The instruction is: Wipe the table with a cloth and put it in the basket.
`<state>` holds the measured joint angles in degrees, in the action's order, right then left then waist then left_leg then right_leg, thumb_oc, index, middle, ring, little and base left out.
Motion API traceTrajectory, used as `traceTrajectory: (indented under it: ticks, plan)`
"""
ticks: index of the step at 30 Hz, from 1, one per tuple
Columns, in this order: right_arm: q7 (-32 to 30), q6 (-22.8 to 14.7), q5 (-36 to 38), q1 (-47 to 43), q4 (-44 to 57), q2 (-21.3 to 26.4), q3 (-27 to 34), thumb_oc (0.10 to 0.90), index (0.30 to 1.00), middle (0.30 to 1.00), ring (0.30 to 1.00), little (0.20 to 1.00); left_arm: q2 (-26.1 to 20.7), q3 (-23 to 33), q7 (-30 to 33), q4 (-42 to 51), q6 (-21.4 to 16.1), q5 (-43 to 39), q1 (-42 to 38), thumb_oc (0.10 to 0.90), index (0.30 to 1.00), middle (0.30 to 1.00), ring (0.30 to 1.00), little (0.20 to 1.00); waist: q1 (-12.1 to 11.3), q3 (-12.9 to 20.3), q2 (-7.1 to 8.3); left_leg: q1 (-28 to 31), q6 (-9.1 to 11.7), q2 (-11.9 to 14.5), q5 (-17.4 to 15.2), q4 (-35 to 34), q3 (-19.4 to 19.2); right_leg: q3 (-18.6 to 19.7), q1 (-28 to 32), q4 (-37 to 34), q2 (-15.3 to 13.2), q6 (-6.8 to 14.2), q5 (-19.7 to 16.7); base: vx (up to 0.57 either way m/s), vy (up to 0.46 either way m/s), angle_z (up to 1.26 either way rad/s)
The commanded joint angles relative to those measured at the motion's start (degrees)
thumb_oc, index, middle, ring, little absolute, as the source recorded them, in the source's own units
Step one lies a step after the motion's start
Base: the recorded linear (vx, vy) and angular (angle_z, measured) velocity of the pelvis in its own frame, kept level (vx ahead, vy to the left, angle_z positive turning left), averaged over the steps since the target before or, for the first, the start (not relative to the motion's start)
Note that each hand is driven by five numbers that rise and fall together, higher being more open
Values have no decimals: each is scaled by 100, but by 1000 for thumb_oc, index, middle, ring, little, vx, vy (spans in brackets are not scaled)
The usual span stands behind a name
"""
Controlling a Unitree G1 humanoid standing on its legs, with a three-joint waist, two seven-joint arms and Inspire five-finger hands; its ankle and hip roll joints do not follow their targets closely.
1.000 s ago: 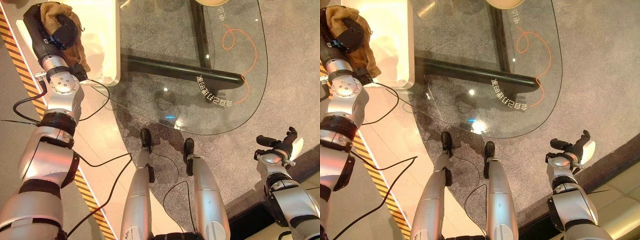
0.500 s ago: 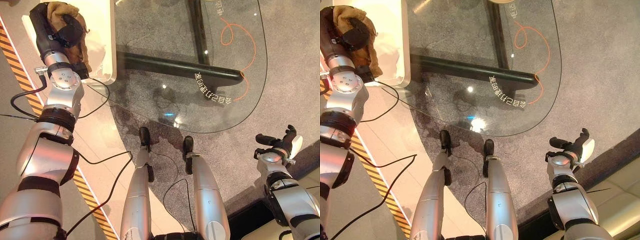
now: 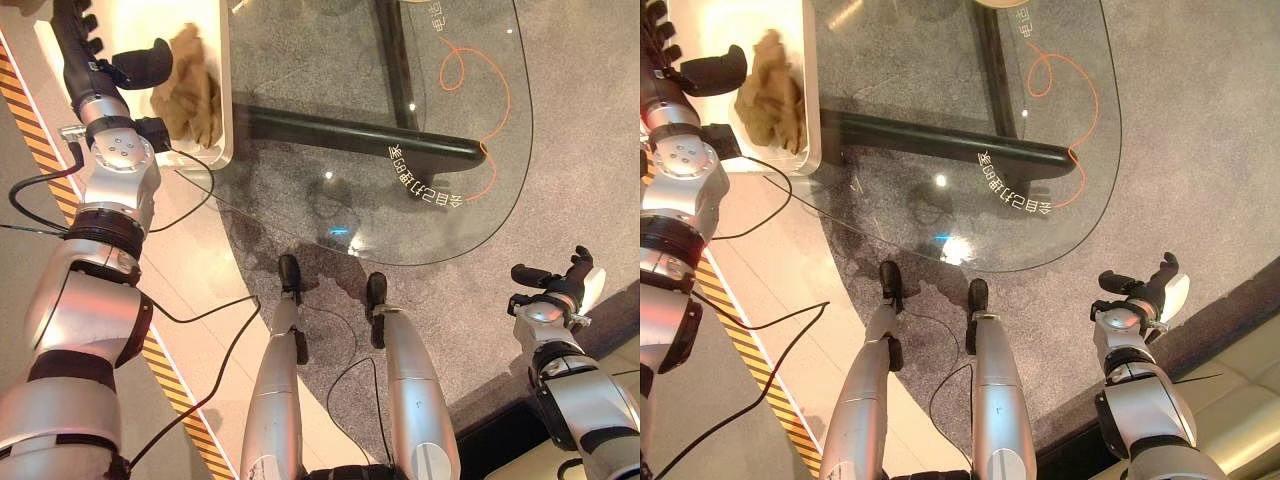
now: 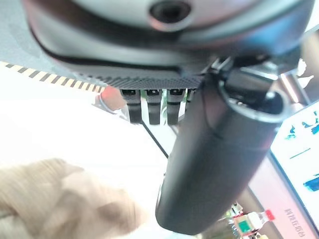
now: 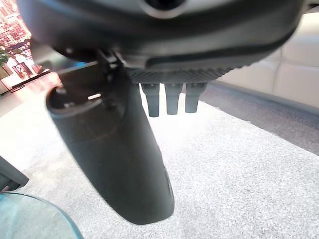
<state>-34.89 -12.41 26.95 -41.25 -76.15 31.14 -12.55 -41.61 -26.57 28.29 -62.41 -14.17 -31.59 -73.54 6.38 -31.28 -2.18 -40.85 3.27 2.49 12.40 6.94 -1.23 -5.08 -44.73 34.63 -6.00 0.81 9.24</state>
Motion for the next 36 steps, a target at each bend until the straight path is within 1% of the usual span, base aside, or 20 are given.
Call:
traceTrajectory:
  ticks: [1, 8, 10, 11, 13, 14, 15, 17, 18, 20, 22, 24, 26, 28, 29, 30, 33, 34, 35, 36]
  plan:
    - [-144, -254, 7, 73, -120, 534, -67, 800, 900, 900, 900, 900, -471, -18, 184, -103, -381, 122, -968, 800, 900, 900, 900, 900, -1, 149, 134, 316, -86, -210, -1266, 922, -230, 227, 518, -1605, 271, 194, -723, 0, 0, 0]
    - [-145, -267, 2, 42, -132, 522, -57, 800, 900, 900, 900, 900, -468, -13, 183, -118, -426, 120, -977, 800, 900, 900, 900, 900, -14, 149, 145, 325, -90, -212, -1268, 932, -216, 223, 534, -1605, 269, 195, -727, 1, 0, -2]
    - [-127, -254, 15, 29, -130, 525, -60, 800, 900, 900, 900, 900, -479, -9, 301, -112, -568, 127, -995, 800, 900, 900, 900, 900, -18, 149, 151, 327, -97, -216, -1273, 940, -203, 230, 536, -1606, 274, 193, -730, 0, 0, 0]
    - [-91, -271, 18, 29, -138, 532, -71, 800, 900, 900, 900, 900, -499, 4, 527, -76, -742, 174, -1017, 800, 900, 900, 900, 900, -23, 149, 159, 340, -101, -226, -1279, 936, -187, 240, 553, -1619, 288, 188, -731, 0, 0, 0]
    - [-80, -299, 27, 51, -146, 522, -81, 800, 900, 900, 900, 900, -511, 29, 707, -20, -856, 213, -1008, 800, 900, 900, 900, 900, -29, 149, 159, 366, -109, -242, -1283, 930, -172, 248, 573, -1628, 299, 184, -734, 0, 0, 0]
    - [-86, -306, 51, 58, -149, 506, -85, 800, 900, 900, 900, 900, -511, 64, 935, 58, -1061, 273, -983, 800, 900, 900, 900, 900, -36, 149, 160, 400, -120, -257, -1287, 915, -151, 263, 600, -1643, 312, 183, -743, 0, 0, 0]
    - [-85, -306, 48, 61, -149, 499, -77, 800, 900, 900, 900, 900, -516, 82, 997, 88, -1116, 313, -977, 800, 900, 900, 900, 900, -40, 149, 161, 417, -122, -262, -1290, 905, -143, 267, 616, -1652, 316, 184, -744, 0, 0, 0]
    - [-101, -334, 56, 109, -141, 464, -81, 800, 900, 900, 900, 900, -536, 154, 1206, 250, -1357, 338, -932, 800, 900, 900, 900, 900, -58, 149, 175, 499, -118, -275, -1293, 874, -125, 283, 700, -1696, 328, 195, -765, 0, 0, 0]
    - [-123, -337, 69, 152, -121, 430, -71, 800, 900, 900, 900, 900, -543, 232, 1352, 407, -1519, 408, -858, 800, 900, 900, 900, 900, -79, 149, 190, 619, -109, -287, -1290, 808, -115, 292, 825, -1772, 334, 208, -789, -22, -23, -5]
    - [-137, -317, 68, 192, -99, 399, -51, 800, 900, 900, 900, 900, -554, 311, 1464, 544, -1607, 485, -775, 800, 900, 900, 900, 900, -98, 149, 203, 729, -104, -286, -1230, 710, -111, 297, 925, -1864, 325, 231, -863, -30, -21, -7]
    - [-143, -283, 52, 296, -63, 350, 8, 800, 900, 900, 900, 900, -593, 438, 1573, 736, -1778, 515, -618, 800, 900, 900, 900, 900, -141, 152, 217, 967, -87, -279, -1192, 550, -111, 295, 1151, -1991, 307, 271, -906, -10, -34, -5]
    - [-79, -242, 4, 516, -64, 278, 81, 800, 900, 900, 900, 900, -662, 633, 1596, 931, -1924, 477, -274, 800, 900, 900, 900, 900, -218, 320, 204, 1307, -68, -279, -1178, 281, -109, 265, 1457, -2196, 252, 338, -932, 27, -41, -3]
    - [-29, -224, -3, 622, -66, 238, 113, 800, 900, 900, 900, 900, -679, 725, 1600, 1011, -1930, 524, -101, 800, 900, 900, 900, 900, -241, 397, 194, 1445, -59, -277, -1163, 172, -110, 257, 1580, -2284, 225, 363, -955, 28, -25, -4]
    - [130, -164, -112, 929, -91, 207, 253, 800, 900, 900, 900, 900, -790, 1034, 1304, 1197, -1928, 302, 455, 800, 900, 900, 900, 900, -329, 669, 158, 1776, -40, -294, -1086, -128, -105, 223, 1910, -2566, 126, 438, -1060, 60, -22, -4]
    - [168, -173, -127, 1022, -97, 208, 281, 800, 900, 900, 900, 900, -807, 1136, 1231, 1252, -1940, 277, 632, 800, 900, 900, 900, 900, -344, 722, 146, 1876, -37, -299, -1076, -206, -99, 215, 2010, -2637, 105, 456, -1075, 94, -20, 1]
    - [232, -179, -189, 1187, -102, 184, 364, 800, 900, 900, 900, 900, -833, 1286, 1072, 1333, -1940, 216, 911, 800, 900, 900, 900, 900, -391, 806, 144, 2045, -33, -301, -1110, -310, -98, 187, 2186, -2721, 66, 488, -1051, 89, -28, 2]
    - [376, -203, -336, 1746, -66, 119, 547, 800, 900, 900, 900, 900, -807, 1871, 438, 1616, -1869, 62, 2013, 800, 900, 900, 900, 900, -502, 1096, 118, 2484, -19, -295, -1048, -681, -99, 97, 2667, -3058, -28, 548, -1135, 101, -38, 3]
    - [446, -194, -423, 1942, -46, 94, 665, 800, 900, 900, 900, 900, -741, 2074, 260, 1748, -1861, 64, 2438, 800, 900, 900, 900, 900, -545, 1197, 110, 2649, -20, -297, -1038, -810, -86, 59, 2852, -3187, -41, 568, -1152, 72, -29, 3]
    - [453, -191, -431, 1988, -35, 92, 672, 800, 900, 900, 900, 900, -723, 2133, 228, 1786, -1858, 61, 2544, 800, 900, 900, 900, 900, -548, 1217, 102, 2692, -21, -298, -1033, -841, -82, 49, 2900, -3219, -42, 570, -1158, 75, -37, 3]
    - [540, -202, -499, 2255, 16, 66, 756, 800, 900, 900, 900, 900, -601, 2405, 3, 1960, -1743, -74, 3088, 800, 900, 900, 900, 900, -600, 1334, 84, 2872, -26, -308, -1019, -975, -58, -9, 3115, -3350, -56, 583, -1171, 84, -40, 9]
